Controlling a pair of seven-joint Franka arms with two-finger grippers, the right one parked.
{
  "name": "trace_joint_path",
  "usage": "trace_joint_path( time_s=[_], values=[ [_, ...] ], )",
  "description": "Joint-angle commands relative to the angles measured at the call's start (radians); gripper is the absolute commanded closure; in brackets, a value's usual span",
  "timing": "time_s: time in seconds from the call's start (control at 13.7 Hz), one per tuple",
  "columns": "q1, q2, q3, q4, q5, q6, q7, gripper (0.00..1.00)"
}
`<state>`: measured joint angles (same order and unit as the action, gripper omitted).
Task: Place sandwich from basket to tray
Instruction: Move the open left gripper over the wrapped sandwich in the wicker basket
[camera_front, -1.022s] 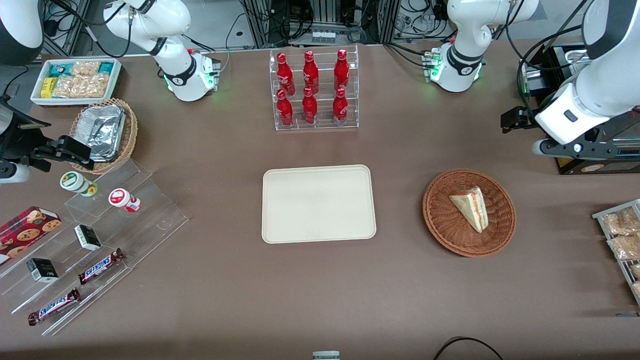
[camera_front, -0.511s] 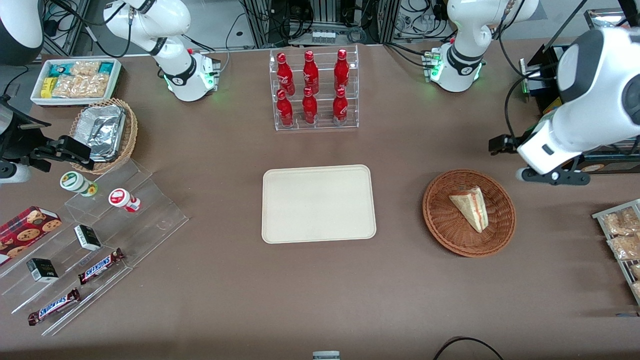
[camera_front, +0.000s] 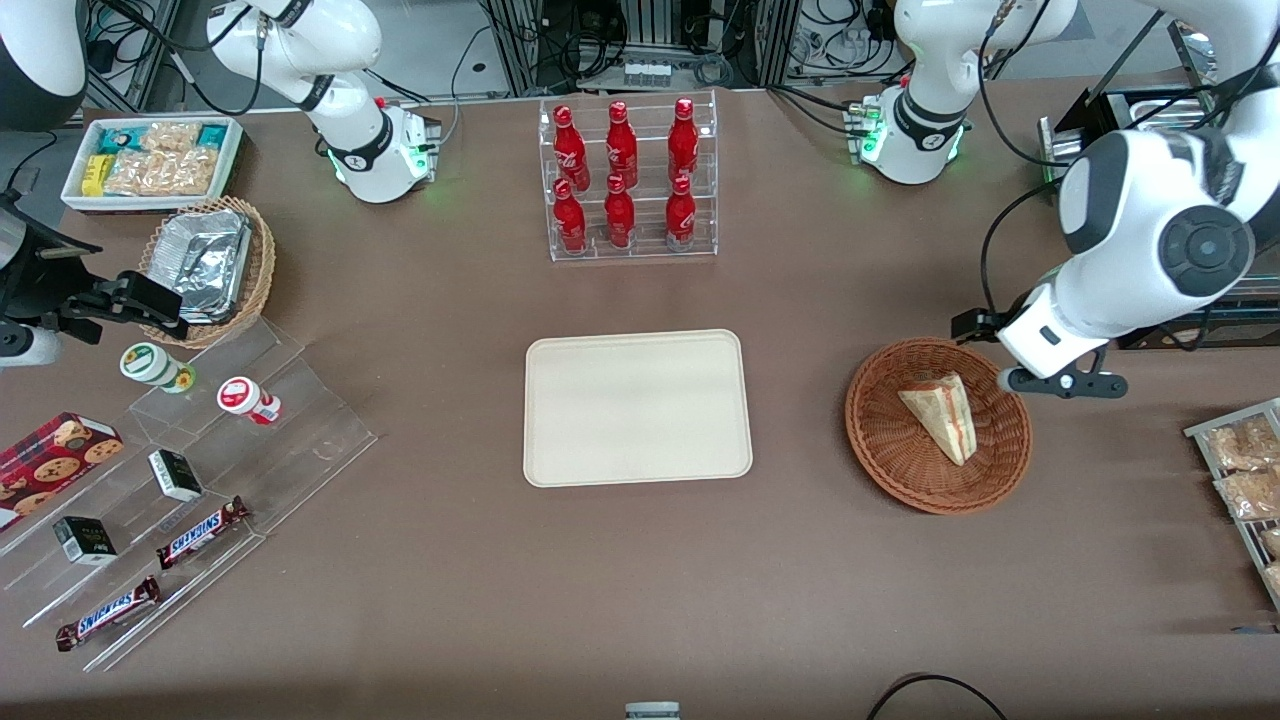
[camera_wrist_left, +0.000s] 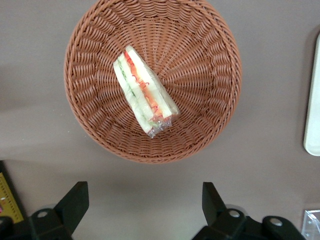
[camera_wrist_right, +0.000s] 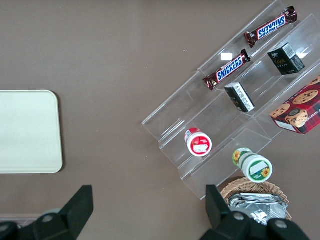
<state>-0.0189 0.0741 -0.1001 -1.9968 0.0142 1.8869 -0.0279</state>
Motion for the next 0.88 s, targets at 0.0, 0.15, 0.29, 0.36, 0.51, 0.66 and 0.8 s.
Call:
trace_joint_path(
  time_s=[0.0,0.15,0.29,0.36,0.51,0.66,0.8],
  values=[
    [0.008,-0.011,-0.006,-0.072,0.006,0.096,-0.021,0.00],
    [0.013,-0.001,0.009,-0.100,0.006,0.153,-0.024,0.00],
    [0.014,-0.002,0.020,-0.143,0.006,0.234,-0.050,0.00],
    [0.014,-0.001,0.022,-0.167,0.006,0.274,-0.103,0.00],
    [0.013,0.015,0.022,-0.189,0.006,0.331,-0.252,0.00],
    [0.010,0.036,0.022,-0.188,0.006,0.343,-0.347,0.00],
    [0.004,0.064,0.022,-0.188,0.006,0.391,-0.476,0.00]
  ],
)
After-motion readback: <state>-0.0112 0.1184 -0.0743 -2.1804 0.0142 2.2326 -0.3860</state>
